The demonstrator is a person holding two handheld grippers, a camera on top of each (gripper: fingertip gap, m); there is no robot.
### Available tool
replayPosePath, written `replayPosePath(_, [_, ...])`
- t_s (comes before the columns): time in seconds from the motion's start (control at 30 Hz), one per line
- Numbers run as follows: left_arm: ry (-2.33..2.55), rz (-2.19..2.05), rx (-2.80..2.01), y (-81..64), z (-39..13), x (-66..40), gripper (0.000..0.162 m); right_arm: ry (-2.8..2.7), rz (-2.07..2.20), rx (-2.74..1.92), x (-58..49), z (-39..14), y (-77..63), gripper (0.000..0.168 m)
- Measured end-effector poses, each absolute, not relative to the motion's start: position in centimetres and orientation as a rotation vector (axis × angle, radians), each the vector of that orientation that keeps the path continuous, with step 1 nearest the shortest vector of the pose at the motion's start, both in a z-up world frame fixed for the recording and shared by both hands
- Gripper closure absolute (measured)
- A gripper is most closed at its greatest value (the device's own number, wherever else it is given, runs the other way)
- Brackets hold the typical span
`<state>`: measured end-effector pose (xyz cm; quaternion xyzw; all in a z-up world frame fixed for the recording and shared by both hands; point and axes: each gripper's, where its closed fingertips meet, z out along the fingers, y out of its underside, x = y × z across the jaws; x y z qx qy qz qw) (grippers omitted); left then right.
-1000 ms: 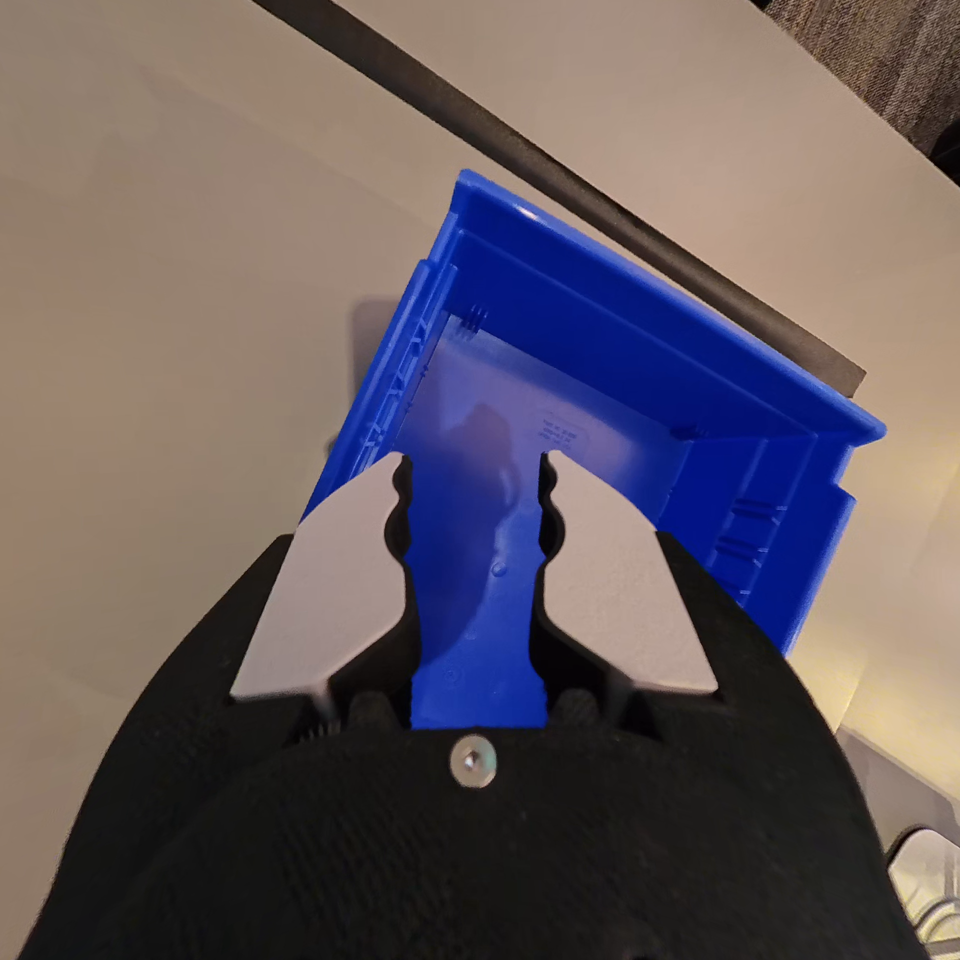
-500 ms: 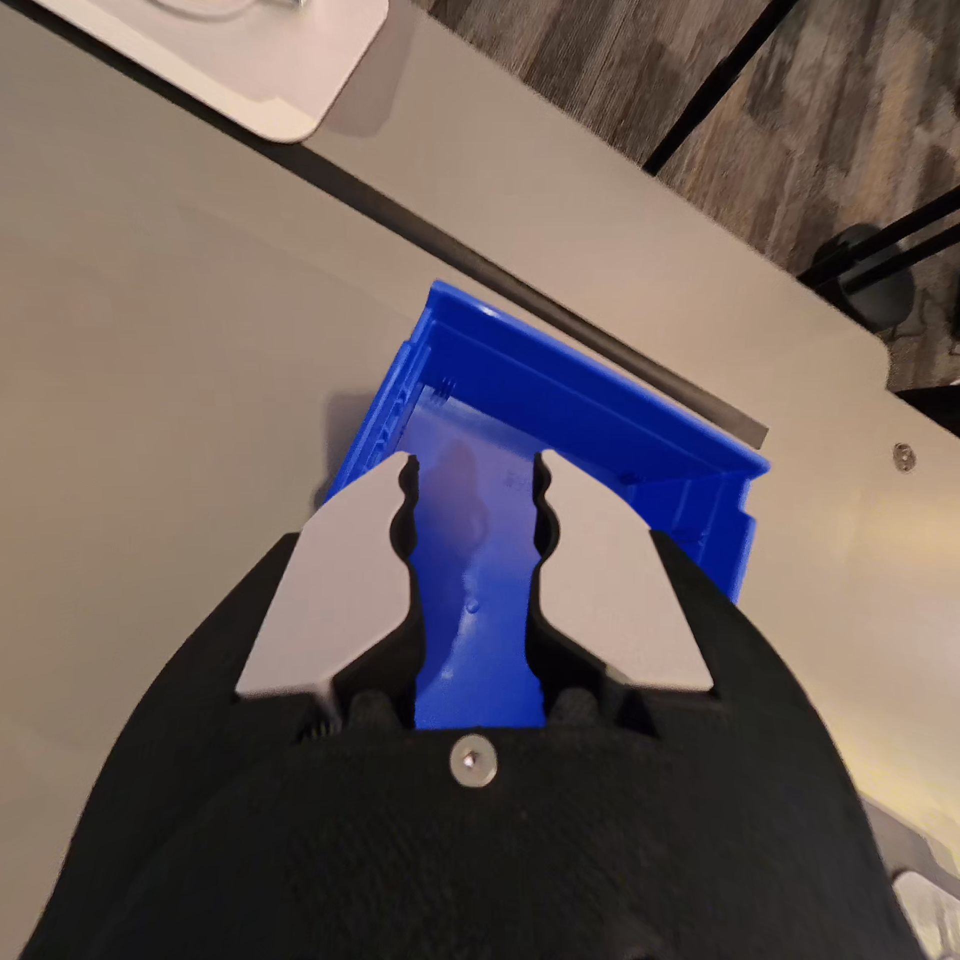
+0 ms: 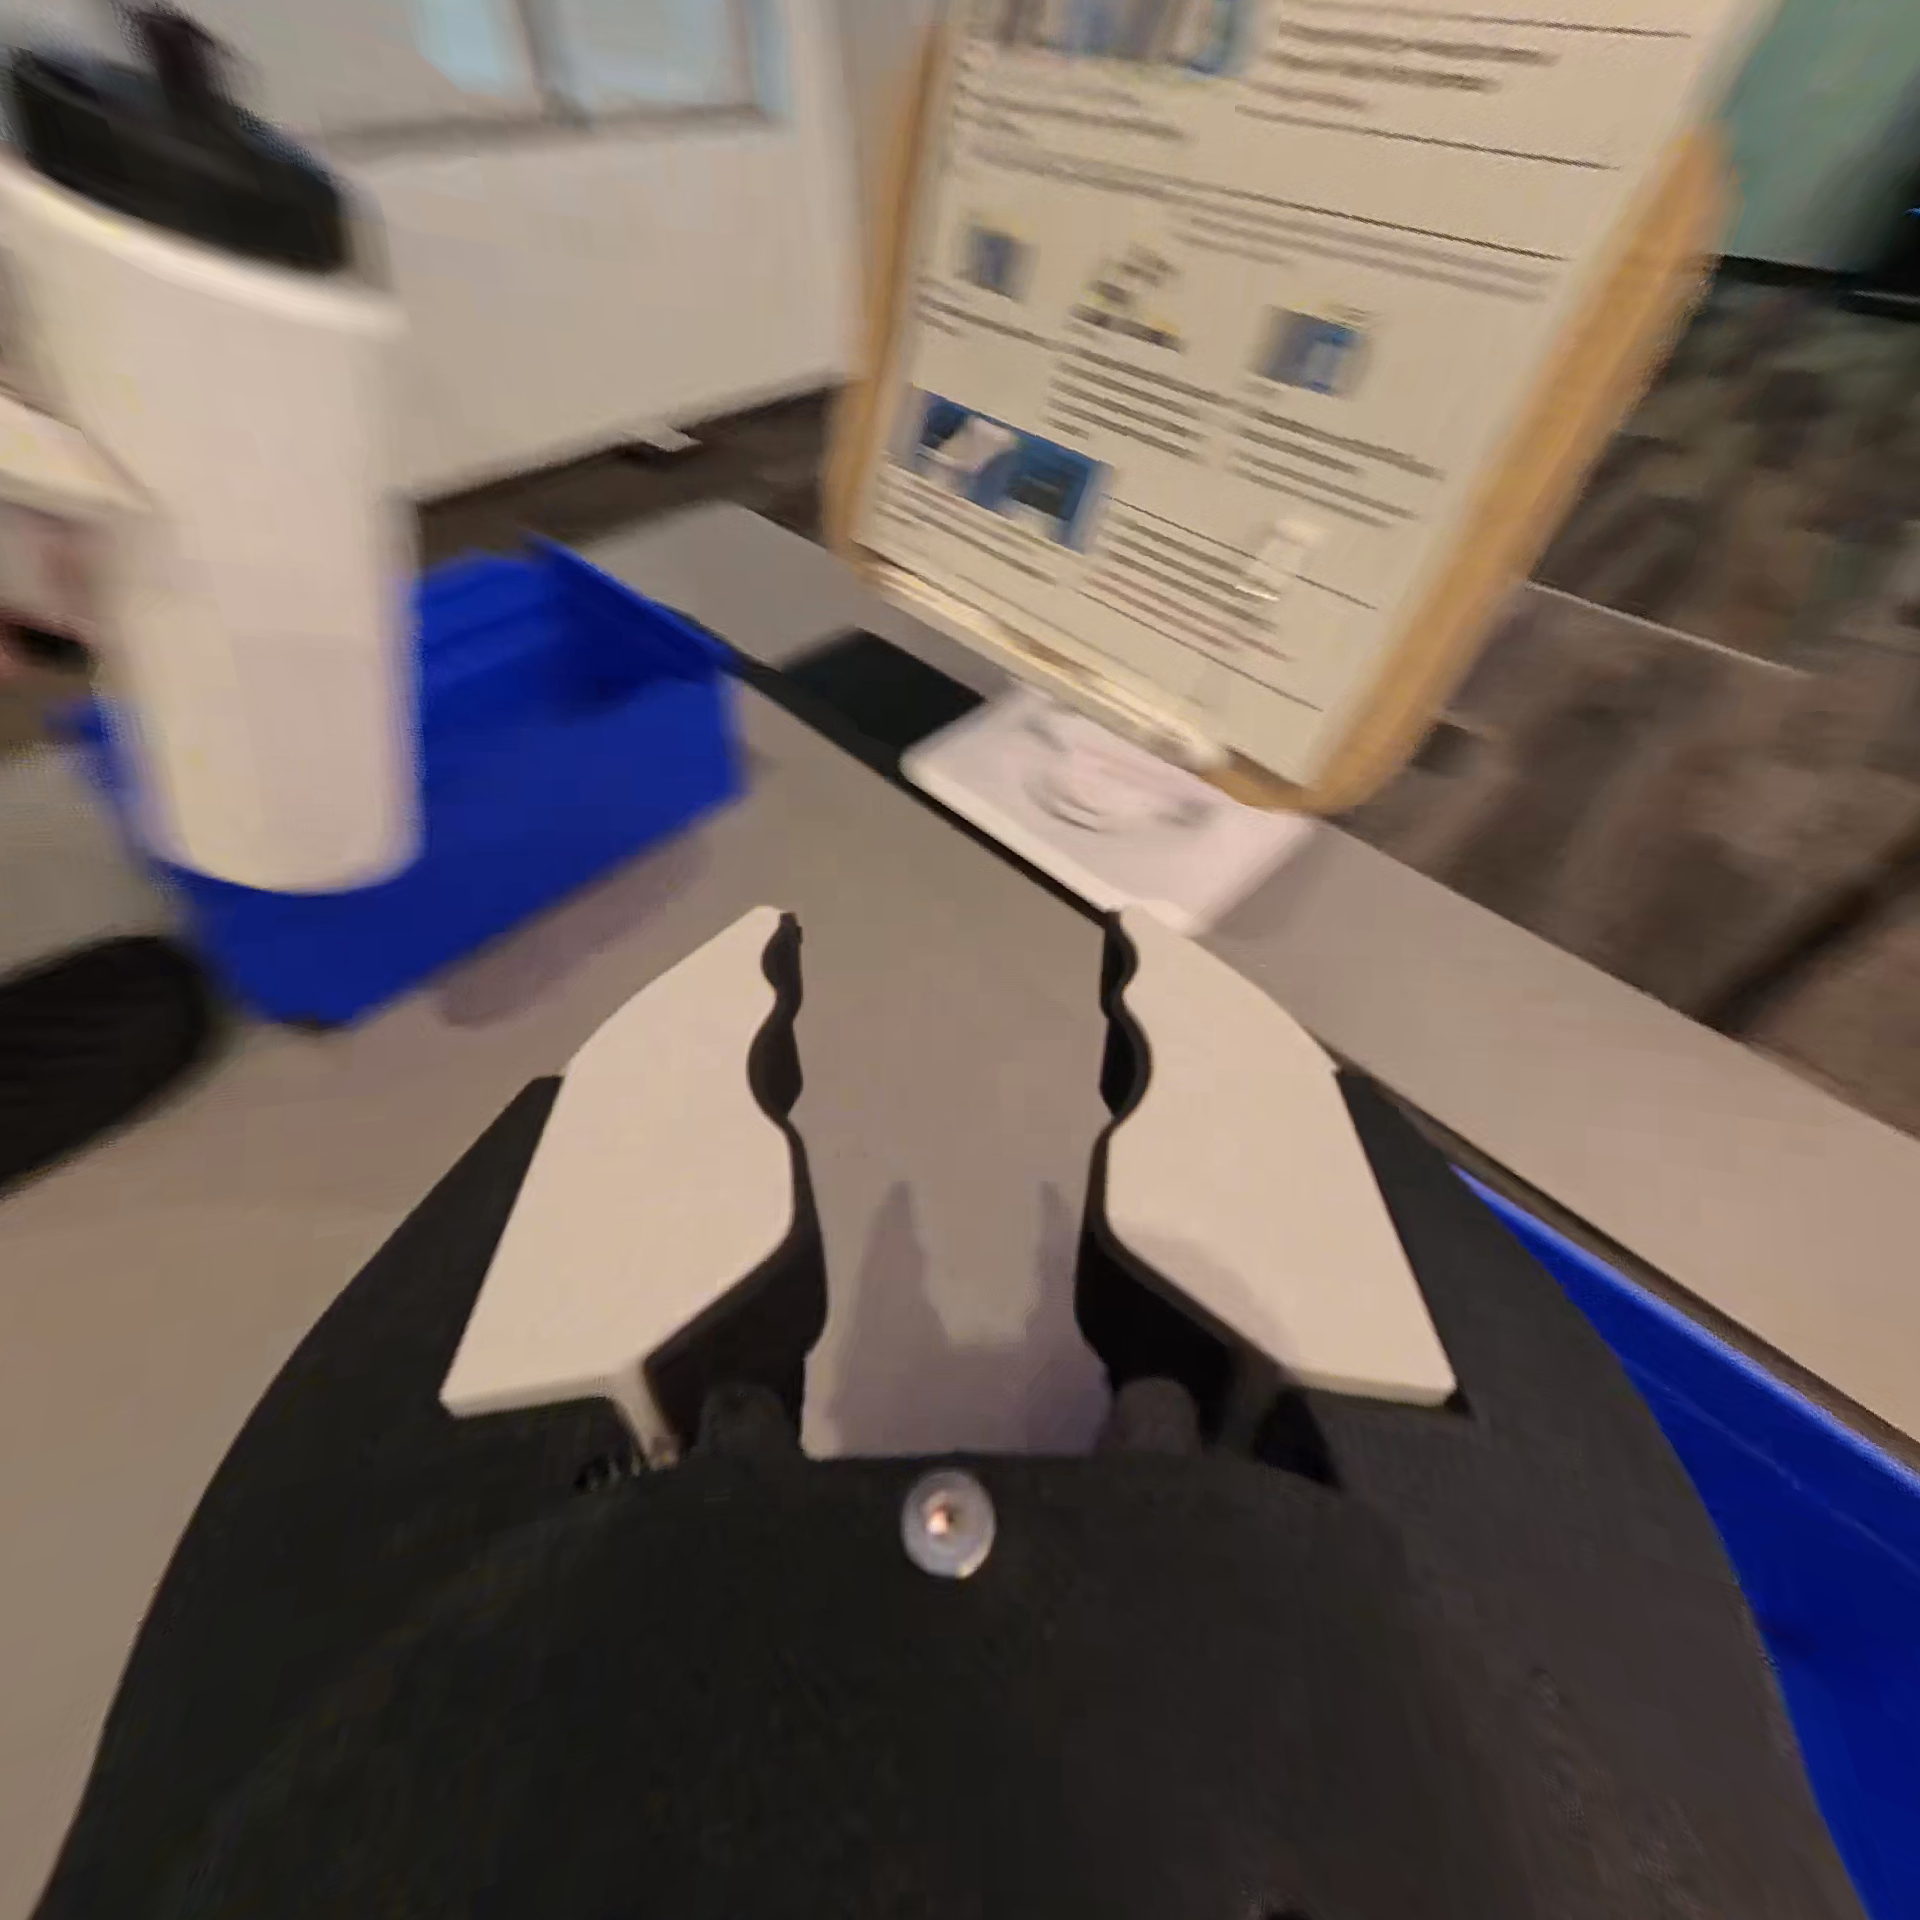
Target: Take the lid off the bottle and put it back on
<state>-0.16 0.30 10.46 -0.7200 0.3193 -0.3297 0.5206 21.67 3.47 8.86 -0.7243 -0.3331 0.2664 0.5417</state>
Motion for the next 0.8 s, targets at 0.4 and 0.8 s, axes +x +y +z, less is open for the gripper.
replayPosePath(0.4, [1.095, -0.921, -1.782, -3.7, 4.3, 9.8, 0.079, -0.889, 1.426, -1.489, 10.1, 7.2, -2.8, 0.074])
replayPosePath(0.8, [1.194, -0.903, -1.831, -3.7, 1.6, 10.3, 0.081, -1.095, 0.967, -1.482, 9.9, 4.8, -2.1, 0.09])
